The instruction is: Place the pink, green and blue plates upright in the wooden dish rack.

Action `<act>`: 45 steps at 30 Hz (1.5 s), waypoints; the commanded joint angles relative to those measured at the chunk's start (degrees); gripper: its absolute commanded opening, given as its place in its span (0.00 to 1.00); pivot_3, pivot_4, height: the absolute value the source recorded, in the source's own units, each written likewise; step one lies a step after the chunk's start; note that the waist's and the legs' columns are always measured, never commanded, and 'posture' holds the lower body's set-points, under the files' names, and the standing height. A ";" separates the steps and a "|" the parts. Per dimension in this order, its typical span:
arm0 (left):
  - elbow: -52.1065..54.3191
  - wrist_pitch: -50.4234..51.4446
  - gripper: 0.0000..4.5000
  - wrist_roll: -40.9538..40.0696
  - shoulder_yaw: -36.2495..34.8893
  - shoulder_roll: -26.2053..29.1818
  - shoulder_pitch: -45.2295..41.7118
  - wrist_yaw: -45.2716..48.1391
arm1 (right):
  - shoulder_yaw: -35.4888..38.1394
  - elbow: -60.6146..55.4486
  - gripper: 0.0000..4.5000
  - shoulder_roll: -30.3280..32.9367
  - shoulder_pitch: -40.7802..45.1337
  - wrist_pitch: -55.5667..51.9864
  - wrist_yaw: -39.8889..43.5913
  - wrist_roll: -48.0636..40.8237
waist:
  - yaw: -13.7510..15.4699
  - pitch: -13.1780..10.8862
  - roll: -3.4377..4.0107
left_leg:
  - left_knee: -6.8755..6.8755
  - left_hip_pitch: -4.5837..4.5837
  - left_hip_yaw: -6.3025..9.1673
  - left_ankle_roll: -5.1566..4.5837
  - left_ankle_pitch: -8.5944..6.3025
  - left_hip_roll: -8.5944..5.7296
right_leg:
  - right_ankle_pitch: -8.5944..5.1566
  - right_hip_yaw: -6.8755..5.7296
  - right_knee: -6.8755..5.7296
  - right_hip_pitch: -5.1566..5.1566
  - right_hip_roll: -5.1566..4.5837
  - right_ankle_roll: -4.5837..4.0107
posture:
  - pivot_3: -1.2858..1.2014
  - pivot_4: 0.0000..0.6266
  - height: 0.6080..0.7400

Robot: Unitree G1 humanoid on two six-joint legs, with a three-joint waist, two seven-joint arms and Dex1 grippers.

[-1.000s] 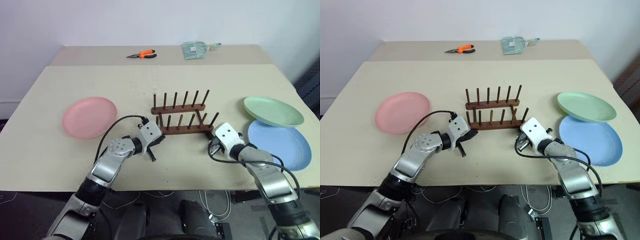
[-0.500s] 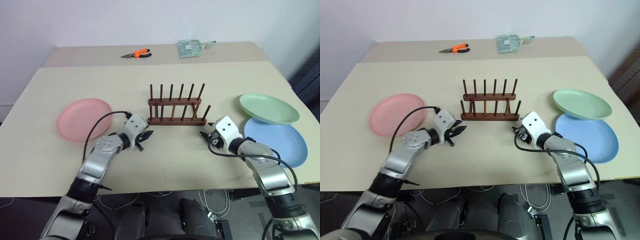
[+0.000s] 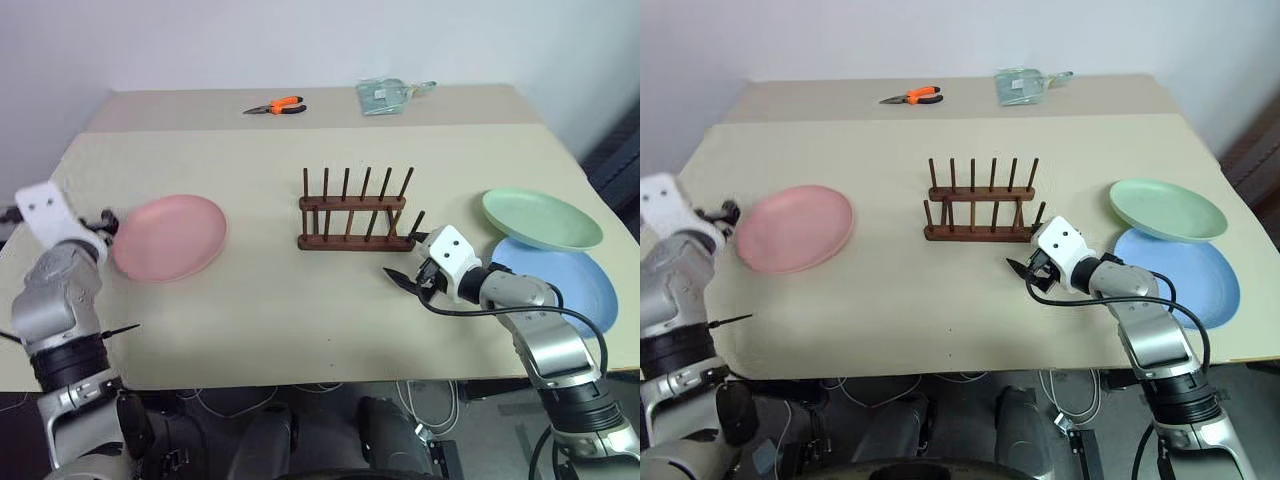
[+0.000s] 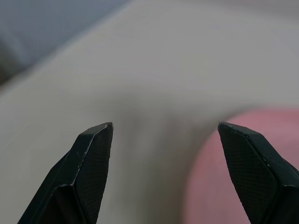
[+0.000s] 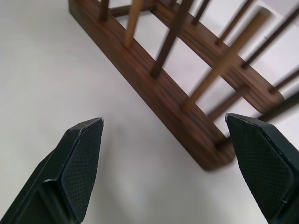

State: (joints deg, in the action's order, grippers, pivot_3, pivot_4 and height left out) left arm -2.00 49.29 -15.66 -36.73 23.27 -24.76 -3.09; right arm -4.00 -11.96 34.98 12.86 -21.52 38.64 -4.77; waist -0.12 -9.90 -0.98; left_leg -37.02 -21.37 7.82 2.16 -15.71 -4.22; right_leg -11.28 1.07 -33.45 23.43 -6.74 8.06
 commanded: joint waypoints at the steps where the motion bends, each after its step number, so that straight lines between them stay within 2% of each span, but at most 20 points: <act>1: 5.88 7.06 0.81 -7.62 -4.73 -4.52 0.11 -0.54 | 0.36 -0.43 0.95 0.45 1.33 1.84 0.32 0.35 | 0.73 0.00 -0.09 | -0.02 0.00 0.00 0.02 0.01 0.00 | 0.00 0.00 0.00 0.00 0.00 0.00 | 0.52 0.24 1.00; 4: 6.33 9.52 0.81 -11.82 -7.90 -8.10 0.24 -0.78 | 0.30 -0.41 0.95 0.42 1.56 2.31 0.41 0.42 | 0.84 0.02 -0.11 | -0.05 0.00 0.01 0.06 0.03 0.00 | 0.01 -0.02 -0.02 -0.02 0.00 -0.02 | 0.52 0.24 1.00; 6: 6.09 9.27 0.70 -12.97 -9.14 -9.08 0.18 -1.73 | 0.34 -0.45 0.95 0.48 1.79 2.48 0.28 0.59 | 0.72 0.03 -0.10 | 0.02 0.05 -0.01 0.07 0.02 0.01 | 0.01 -0.01 -0.02 -0.02 0.00 -0.01 | 0.52 0.24 1.00; 9: 5.45 7.84 0.43 -13.79 -10.01 -9.79 -0.51 -3.28 | 1.50 -0.37 0.95 0.44 3.09 1.67 0.24 -0.29 | 0.70 0.03 -0.09 | 0.03 0.05 -0.02 0.08 0.03 0.01 | 0.01 -0.01 -0.03 -0.01 0.01 -0.02 | 0.52 0.24 1.00; 12: 6.23 4.70 0.06 -13.77 -7.41 -9.23 -1.56 -1.98 | 2.75 -1.72 1.00 1.10 4.26 -0.34 1.86 -2.59 | 0.77 0.02 -0.11 | 0.02 0.04 -0.02 0.10 0.04 0.01 | 0.01 -0.01 -0.02 -0.01 0.01 -0.02 | 0.52 0.24 1.00; 13: 7.16 2.80 0.00 -13.94 -5.87 -9.00 -2.19 -0.55 | 3.02 -2.35 1.00 1.45 4.78 -0.47 2.32 -2.99 | 0.92 0.02 -0.11 | 0.02 0.04 -0.02 0.10 0.04 0.01 | 0.01 -0.02 -0.02 -0.01 0.01 -0.02 | 0.52 0.24 1.00; 18: 12.82 -3.43 0.00 -15.11 2.99 -7.69 -8.09 6.09 | 2.93 -7.07 1.00 0.89 10.81 2.08 2.36 -3.73 | 0.80 -0.11 -0.31 | -0.01 -0.04 0.00 0.15 0.07 0.00 | 0.03 -0.03 0.03 0.02 0.02 -0.06 | 0.52 0.24 1.00; 21: 15.79 -4.22 0.00 -15.86 9.93 -8.42 -14.90 8.01 | -1.13 -9.42 1.00 0.20 16.18 5.40 2.83 -1.17 | 0.70 -0.14 -0.32 | 0.02 -0.05 -0.02 0.16 0.07 0.00 | 0.04 -0.03 0.05 0.04 0.03 -0.05 | 0.52 0.24 1.00; 26: 17.13 -4.34 0.00 -13.79 21.94 -9.64 -21.06 10.16 | -8.86 -8.02 1.00 -1.30 22.87 13.28 1.22 8.44 | 0.37 -0.12 -0.31 | 0.07 -0.01 -0.07 0.17 0.08 0.00 | 0.03 -0.01 0.12 0.01 0.02 -0.03 | 0.52 0.24 1.00; 31: 17.69 -5.00 0.00 -14.45 27.14 -12.34 -23.15 11.17 | -12.88 -2.56 1.00 -0.82 24.83 18.58 -1.52 18.21 | 0.10 -0.13 -0.31 | 0.07 -0.02 -0.07 0.17 0.09 0.00 | 0.03 0.00 0.10 0.05 0.03 -0.04 | 0.52 0.24 1.00; 34: 17.84 -4.37 0.00 -14.90 27.45 -13.26 -22.26 11.17 | -12.08 -1.99 0.80 -0.99 24.29 18.26 -1.32 18.99 | -0.06 -0.14 -0.31 | 0.07 -0.03 -0.06 0.17 0.09 0.00 | 0.03 0.01 0.10 0.05 0.03 -0.04 | 0.52 0.24 1.00; 39: 17.35 -4.15 0.00 -16.51 25.78 -14.48 -21.31 10.64 | -11.14 -2.45 0.24 -0.56 23.05 18.47 -0.78 19.68 | -0.55 -0.14 -0.31 | 0.09 -0.03 -0.03 0.17 0.09 0.00 | 0.03 0.00 0.10 0.05 0.04 -0.04 | 0.52 0.24 1.00; 41: 16.70 -4.74 0.16 -18.35 23.69 -15.60 -21.58 10.42 | -10.79 -2.31 0.01 -0.38 22.92 19.06 -0.86 19.91 | -0.58 -0.14 -0.30 | 0.09 -0.02 -0.03 0.16 0.09 0.00 | 0.03 0.00 0.10 0.05 0.04 -0.04 | 0.52 0.24 1.00; 42: 16.67 -5.34 0.24 -19.05 22.57 -16.22 -21.81 10.11 | -10.64 -2.37 0.00 -0.21 22.76 19.37 -0.88 20.11 | -0.54 -0.14 -0.31 | 0.10 -0.02 -0.03 0.16 0.08 0.00 | 0.03 0.00 0.10 0.05 0.04 -0.04 | 0.52 0.24 1.00; 45: 15.41 -8.04 0.59 -23.35 16.14 -19.13 -24.78 5.94 | -9.69 -2.72 0.00 0.24 22.15 20.04 -1.26 20.38 | -0.31 -0.18 -0.36 | 0.05 -0.04 -0.01 0.16 0.08 -0.01 | 0.03 0.00 0.13 0.01 0.03 -0.04 | 0.52 0.24 1.00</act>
State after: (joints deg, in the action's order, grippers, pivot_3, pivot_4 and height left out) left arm 12.47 44.11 -36.39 -17.08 4.30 -46.54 4.82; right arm -16.18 -13.11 34.80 34.83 -2.25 38.09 15.47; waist -0.43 -10.09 -1.35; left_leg -36.97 -21.43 7.81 2.33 -15.62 -4.23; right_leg -11.25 1.07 -33.32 23.45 -6.71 8.02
